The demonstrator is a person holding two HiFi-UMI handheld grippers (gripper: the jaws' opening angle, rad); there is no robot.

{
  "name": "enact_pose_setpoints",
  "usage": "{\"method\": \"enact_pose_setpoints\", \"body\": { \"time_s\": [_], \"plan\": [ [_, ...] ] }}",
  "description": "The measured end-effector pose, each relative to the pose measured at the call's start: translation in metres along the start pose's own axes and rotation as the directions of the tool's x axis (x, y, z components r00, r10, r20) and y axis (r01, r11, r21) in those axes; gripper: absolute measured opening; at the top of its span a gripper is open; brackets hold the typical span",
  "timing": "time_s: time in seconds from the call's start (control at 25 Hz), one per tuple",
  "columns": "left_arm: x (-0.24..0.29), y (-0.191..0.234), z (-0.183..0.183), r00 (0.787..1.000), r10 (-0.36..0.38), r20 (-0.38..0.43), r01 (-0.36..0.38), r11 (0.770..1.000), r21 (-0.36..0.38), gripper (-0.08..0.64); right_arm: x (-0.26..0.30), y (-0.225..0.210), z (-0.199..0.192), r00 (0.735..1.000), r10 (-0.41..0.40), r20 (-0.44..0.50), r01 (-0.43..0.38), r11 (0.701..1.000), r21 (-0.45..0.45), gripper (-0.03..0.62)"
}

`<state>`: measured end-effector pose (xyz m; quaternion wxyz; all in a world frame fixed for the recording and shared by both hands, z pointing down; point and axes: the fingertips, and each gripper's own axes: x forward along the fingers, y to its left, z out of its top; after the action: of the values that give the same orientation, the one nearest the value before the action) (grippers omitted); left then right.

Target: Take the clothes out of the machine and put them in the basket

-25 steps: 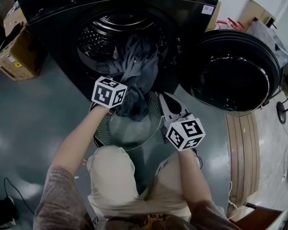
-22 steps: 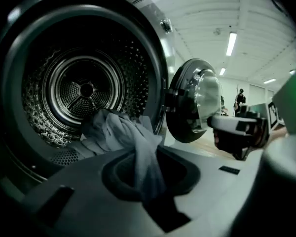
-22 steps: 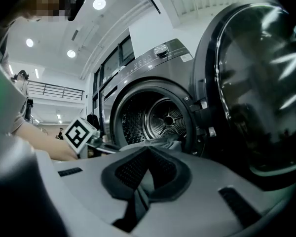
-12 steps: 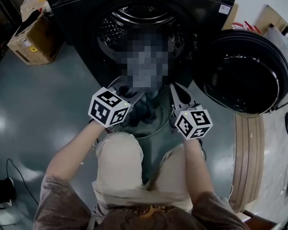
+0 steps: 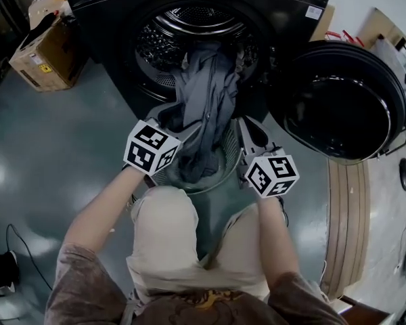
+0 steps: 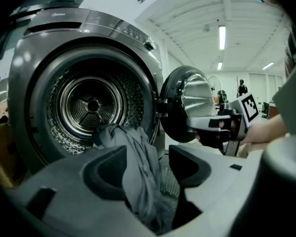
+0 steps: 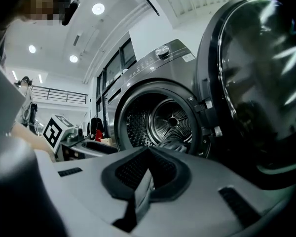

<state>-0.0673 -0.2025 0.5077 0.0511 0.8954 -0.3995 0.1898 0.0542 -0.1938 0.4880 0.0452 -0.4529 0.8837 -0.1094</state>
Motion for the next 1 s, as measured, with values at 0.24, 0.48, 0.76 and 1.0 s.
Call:
{"method": "enact_pose_setpoints", "body": {
  "time_s": [0.24,0.48,0.76,1.0],
  "plan": [
    [0.046,0.029,0.01,1.0,0.025,0.004,-0.025,1.0,-0.007,0.342,-0.006,0.009,0.006,1.0,0.003,0.009,-0.002,1.0,-0.015,-0.003],
    [0.105,0.072,-0.009,0.995,0.081,-0.059,-0.083,0.996,-0.034,0.379,-0.011,0.023,0.014,0.999,0.02,0.025,-0.019,0.999,-0.036,-0.003],
    [0.141,0.122,-0.024,0.981,0.16,-0.111,-0.168,0.984,-0.066,0.417,-0.01,0.018,0.011,1.0,-0.002,0.007,0.002,0.999,-0.041,-0.003],
    [0.163,0.134,-0.036,0.978,0.12,-0.17,-0.142,0.982,-0.122,0.451,-0.007,0.013,0.007,1.0,-0.013,-0.003,0.013,0.999,-0.044,-0.003]
  ]
}}
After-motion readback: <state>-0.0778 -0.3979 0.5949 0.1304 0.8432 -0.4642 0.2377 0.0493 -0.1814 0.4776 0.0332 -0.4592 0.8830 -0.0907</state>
